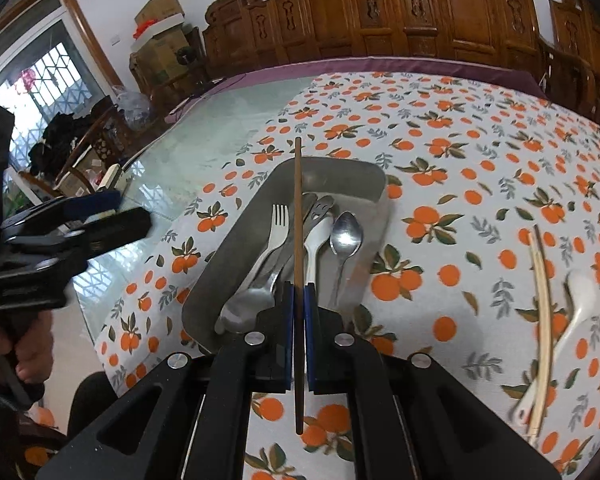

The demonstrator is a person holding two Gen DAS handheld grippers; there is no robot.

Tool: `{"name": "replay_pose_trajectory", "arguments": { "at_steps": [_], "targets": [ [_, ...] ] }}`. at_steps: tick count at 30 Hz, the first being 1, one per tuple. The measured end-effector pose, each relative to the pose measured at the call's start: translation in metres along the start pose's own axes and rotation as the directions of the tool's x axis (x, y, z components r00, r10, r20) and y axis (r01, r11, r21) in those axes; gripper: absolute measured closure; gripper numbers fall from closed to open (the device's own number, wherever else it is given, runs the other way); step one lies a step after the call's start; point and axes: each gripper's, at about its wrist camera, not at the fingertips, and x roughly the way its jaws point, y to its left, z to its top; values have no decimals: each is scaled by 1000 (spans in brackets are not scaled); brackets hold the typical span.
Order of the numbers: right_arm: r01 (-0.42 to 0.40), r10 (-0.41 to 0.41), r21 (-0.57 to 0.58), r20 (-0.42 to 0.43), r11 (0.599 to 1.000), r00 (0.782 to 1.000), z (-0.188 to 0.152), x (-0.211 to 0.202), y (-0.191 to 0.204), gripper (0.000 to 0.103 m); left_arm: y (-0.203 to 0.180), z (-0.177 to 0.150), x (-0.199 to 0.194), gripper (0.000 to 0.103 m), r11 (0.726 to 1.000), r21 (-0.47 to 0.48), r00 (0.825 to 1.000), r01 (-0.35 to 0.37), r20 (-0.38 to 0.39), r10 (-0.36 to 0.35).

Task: Organize utensils
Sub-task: 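Carry the metal spoon into the tray and open the left tool, then lower the dark chopstick into the tray and open the right tool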

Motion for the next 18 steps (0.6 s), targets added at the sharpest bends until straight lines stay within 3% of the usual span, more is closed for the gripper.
{"name": "replay_pose_trajectory", "arguments": {
  "at_steps": [12,18],
  "targets": [
    [-12,17,71,-67,997,998,6,40,7,97,19,-4,-30,13,1000,-31,999,-7,35,8],
    [-25,29,51,-70,998,997,8,45,13,97,21,-4,-35,13,999,-36,999,-10,41,12]
  ]
}}
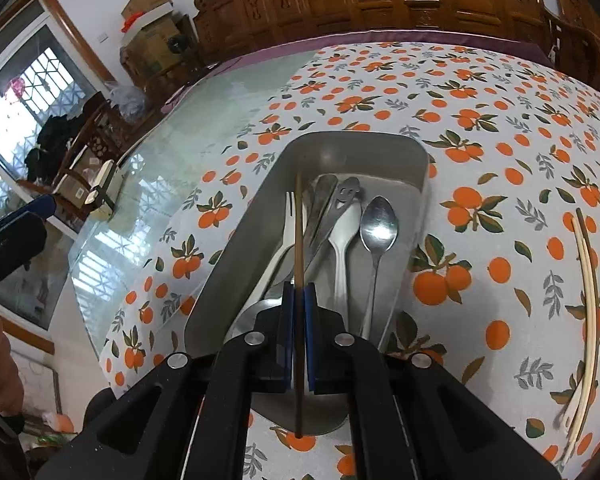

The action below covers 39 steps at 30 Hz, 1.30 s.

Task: Organize utensils
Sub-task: 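Lower the dark chopstick into the tray and open the right tool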

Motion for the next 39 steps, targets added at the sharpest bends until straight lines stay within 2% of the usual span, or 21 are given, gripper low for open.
{"name": "replay_pose_trajectory", "arguments": {
  "at_steps": [9,12,13,21,27,32,35,39],
  "targets": [
    [-20,20,4,2,1000,1000,4,5,-3,94,-3,0,0,13,1000,11,1000,-5,-5,5],
    [-80,80,1,13,997,997,4,1,-2,91,-5,-1,1,13,1000,10,1000,-3,-9,4],
    [-78,78,-3,17,997,997,4,0,-1,91,-6,-1,1,13,1000,10,1000,-3,-10,3],
    [-85,90,-55,83,995,992,6,-31,-7,91,-22,4,4,13,1000,12,1000,13,-1,-13],
    [-35,45,-83,128,996,991,-6,-71,-28,91,-51,4,8,13,998,44,999,39,0,-39],
    [46,-31,-95,150,994,988,-30,-107,-58,91,-76,2,13,13,996,64,998,65,-4,-65],
    [108,-93,-90,155,990,983,-48,-126,-82,83,-92,-1,16,13,994,71,997,82,-9,-82],
    [172,-159,-81,149,982,976,-69,-141,-112,83,-113,-7,20,13,991,92,995,101,-19,-100]
  ]
}}
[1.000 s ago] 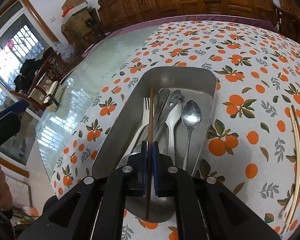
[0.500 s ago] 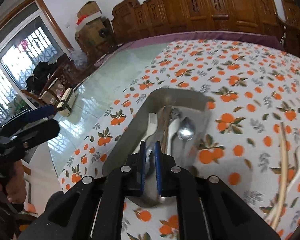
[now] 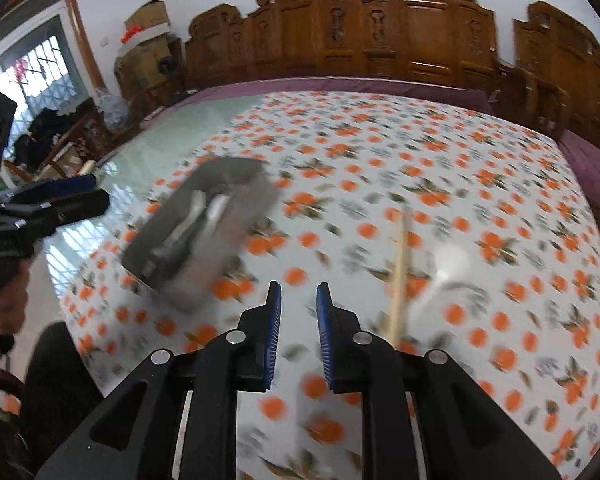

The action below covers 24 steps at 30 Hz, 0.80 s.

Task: Organize utensils
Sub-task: 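Lower the dark chopstick into the tray and open the right tool, then grasp another dark wooden chopstick beside the white ladle with the right tool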

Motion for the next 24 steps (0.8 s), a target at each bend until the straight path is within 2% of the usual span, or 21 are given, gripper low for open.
{"name": "replay_pose_trajectory", "arguments": {
  "at_steps": [3,7,17,20,24],
  "targets": [
    [60,-60,10,-22,998,998,-15,-1,-26,83,-12,-4,5,13,1000,9,1000,13,-8,-13],
    [99,-97,33,-63,995,993,-27,11,-48,83,-26,-8,12,13,999,12,999,31,-23,-30],
    [131,-124,38,-144,991,982,-34,55,-61,83,-49,-15,26,13,998,34,998,43,-48,-41],
    [158,-149,46,-151,986,977,-31,59,-64,89,-54,-17,28,13,998,40,998,46,-54,-44],
    [169,-158,53,-164,984,974,-29,64,-70,90,-57,-19,29,13,998,48,997,49,-59,-46]
  ]
}}
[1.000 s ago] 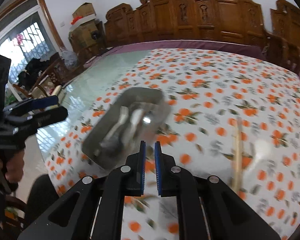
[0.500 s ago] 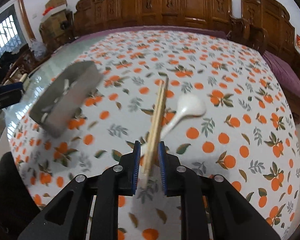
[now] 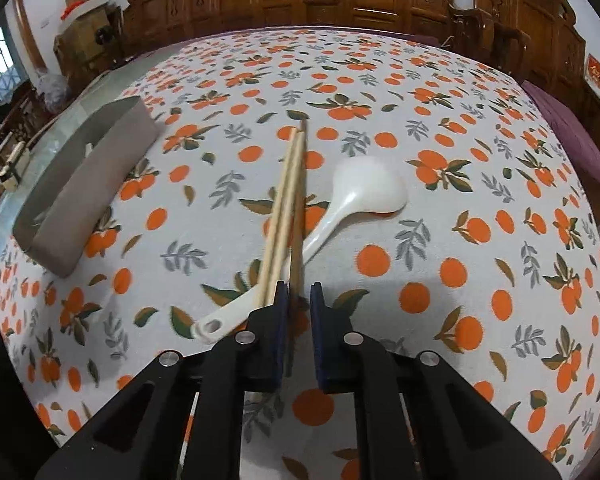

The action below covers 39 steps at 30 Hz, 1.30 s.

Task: Organize utensils
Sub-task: 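Grasp another dark wooden chopstick beside the white ladle with the right tool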

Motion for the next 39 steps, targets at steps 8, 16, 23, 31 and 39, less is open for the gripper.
{"name": "replay_pose_trajectory", "arguments": {
  "at_steps": [8,16,23,31,39],
  "targets": [
    [-30,30,1,-24,1000,999,-4,2,-2,97,-4,-1,3,13,1000,1,1000,3,-5,-3],
    [-214,217,65,-43,975,975,-19,-12,7,97,-21,2,19,13,1000,19,1000,19,-22,-19],
    [-325,327,79,-22,942,945,-24,-25,14,97,-28,1,36,13,1000,25,999,4,-50,-3],
    [-253,252,51,34,966,967,-24,-50,3,97,-38,-1,57,13,1000,27,997,1,-82,1],
    [-147,140,62,96,987,985,-25,-73,-30,97,-48,20,86,13,1000,13,996,-16,-82,17]
  ]
}}
